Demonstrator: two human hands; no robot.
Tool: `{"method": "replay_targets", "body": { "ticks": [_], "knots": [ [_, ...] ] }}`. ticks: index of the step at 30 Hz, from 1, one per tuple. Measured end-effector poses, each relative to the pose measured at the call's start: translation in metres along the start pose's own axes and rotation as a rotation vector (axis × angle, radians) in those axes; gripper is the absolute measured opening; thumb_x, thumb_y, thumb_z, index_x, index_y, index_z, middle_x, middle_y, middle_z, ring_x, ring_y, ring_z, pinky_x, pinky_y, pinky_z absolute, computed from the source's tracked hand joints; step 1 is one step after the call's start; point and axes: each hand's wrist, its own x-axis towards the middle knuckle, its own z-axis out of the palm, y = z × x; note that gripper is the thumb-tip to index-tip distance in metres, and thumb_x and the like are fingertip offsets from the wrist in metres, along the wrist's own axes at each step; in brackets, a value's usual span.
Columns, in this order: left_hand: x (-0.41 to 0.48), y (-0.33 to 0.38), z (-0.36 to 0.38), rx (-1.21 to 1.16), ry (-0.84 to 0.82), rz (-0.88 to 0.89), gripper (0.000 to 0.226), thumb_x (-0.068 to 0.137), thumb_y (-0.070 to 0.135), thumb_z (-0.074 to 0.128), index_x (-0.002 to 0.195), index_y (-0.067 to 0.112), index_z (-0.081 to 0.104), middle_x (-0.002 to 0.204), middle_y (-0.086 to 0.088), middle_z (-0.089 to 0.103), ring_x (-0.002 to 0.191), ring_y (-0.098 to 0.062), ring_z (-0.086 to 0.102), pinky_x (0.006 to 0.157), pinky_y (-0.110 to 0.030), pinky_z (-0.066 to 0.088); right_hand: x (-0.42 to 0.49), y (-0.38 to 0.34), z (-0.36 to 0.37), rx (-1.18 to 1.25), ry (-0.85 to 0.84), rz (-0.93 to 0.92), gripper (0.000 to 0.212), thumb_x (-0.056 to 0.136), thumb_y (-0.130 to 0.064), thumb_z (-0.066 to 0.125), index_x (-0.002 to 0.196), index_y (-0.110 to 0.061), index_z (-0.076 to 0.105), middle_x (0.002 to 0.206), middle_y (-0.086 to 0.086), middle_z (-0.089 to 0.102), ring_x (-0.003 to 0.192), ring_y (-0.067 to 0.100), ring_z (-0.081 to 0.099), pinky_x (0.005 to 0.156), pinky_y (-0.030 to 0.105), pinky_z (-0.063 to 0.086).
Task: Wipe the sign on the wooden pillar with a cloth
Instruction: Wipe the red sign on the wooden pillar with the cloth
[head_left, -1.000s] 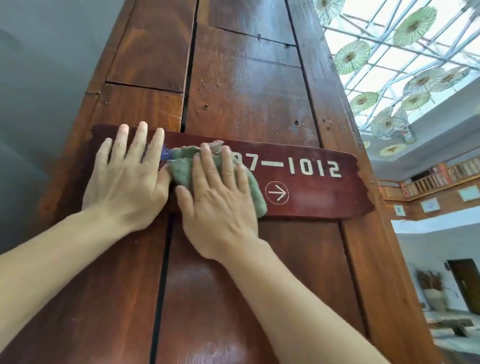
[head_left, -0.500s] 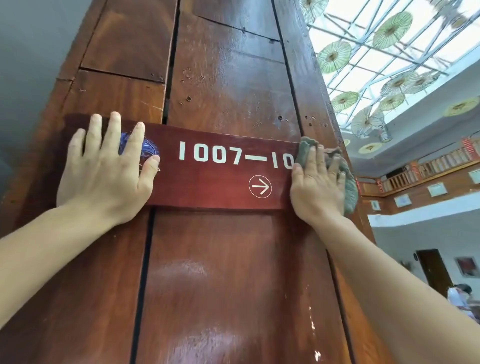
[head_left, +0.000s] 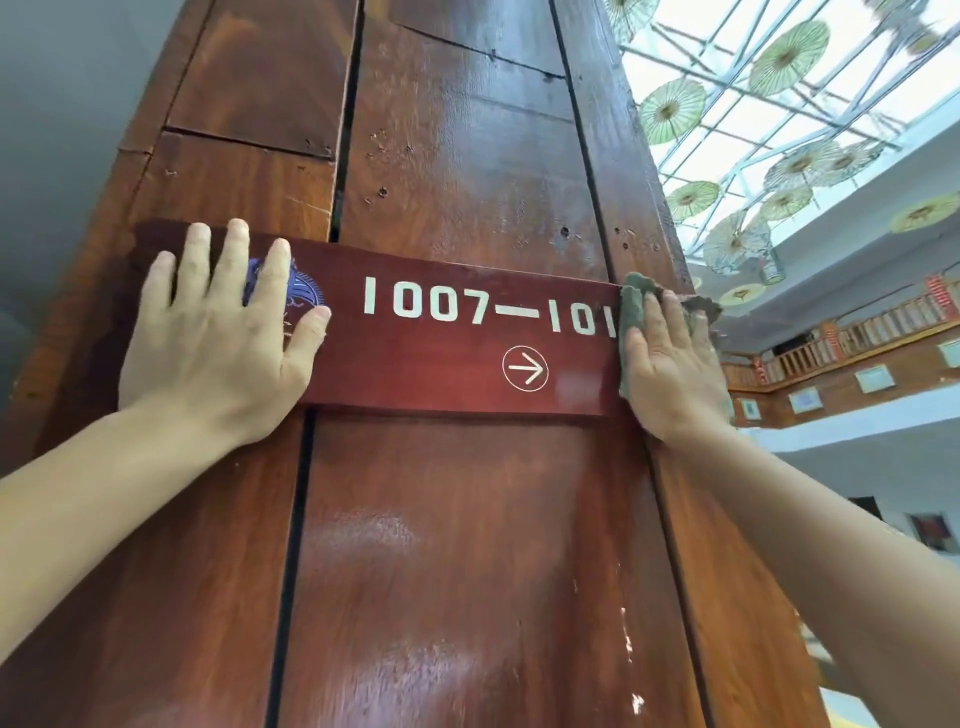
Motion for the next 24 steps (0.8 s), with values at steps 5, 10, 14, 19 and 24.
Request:
{"method": "replay_targets", "body": {
  "ticks": [5,10,14,19,24],
  "knots": [
    [0.000,0.002,-0.006,-0.022,-0.033,0.009,0.072,0.096,0.048,0.021,0.155,0.009,0.032,0.163,-0.026,0.027,0.152,-0.045,0.020,0.121,-0.058,0.016,-0.027,-0.115,0.023,0.083,0.062,-0.062,0.058,0.106,-0.043,0.018,0.161,-0.029,0.006,0.170,-0.005,-0.003,0.156,0.027,-0.008,0.125,0.050,-0.002],
    [-0.002,-0.006,-0.008,-0.032,-0.058,0.064,0.070,0.094,0.040,0.023,0.154,0.004,0.032,0.163,-0.026,0.028,0.151,-0.045,0.021,0.121,-0.058,0.018,-0.089,-0.183,0.035,0.055,0.015,-0.780,0.057,0.102,-0.045,0.029,0.156,-0.028,0.032,0.167,-0.005,0.024,0.154,0.033,0.014,0.124,0.049,0.009],
    [-0.005,-0.022,-0.004,-0.013,-0.034,0.111,0.072,0.097,0.048,0.026,0.153,0.003,0.033,0.161,-0.023,0.033,0.149,-0.042,0.026,0.118,-0.057,0.021,-0.046,-0.090,0.011,-0.053,0.023,-0.898,0.053,0.103,-0.048,0.034,0.155,-0.037,0.033,0.166,-0.011,0.024,0.153,0.027,0.022,0.124,0.045,0.017],
    [-0.017,-0.034,-0.001,0.066,-0.021,0.175,0.075,0.097,0.050,0.026,0.153,0.001,0.033,0.160,-0.025,0.035,0.147,-0.047,0.030,0.116,-0.060,0.023,-0.022,-0.019,0.012,0.004,0.096,0.027,0.059,0.103,-0.049,0.019,0.160,-0.034,0.012,0.171,-0.004,0.005,0.156,0.031,-0.001,0.125,0.052,0.004],
    [-0.020,-0.021,-0.005,0.027,-0.035,0.104,0.073,0.096,0.046,0.029,0.153,0.000,0.034,0.160,-0.024,0.035,0.148,-0.046,0.028,0.118,-0.059,0.020,-0.025,-0.121,0.014,0.213,0.013,0.381,0.068,0.101,-0.049,0.019,0.161,-0.022,0.002,0.170,0.010,-0.008,0.151,0.048,-0.011,0.119,0.061,-0.008]
  ]
}}
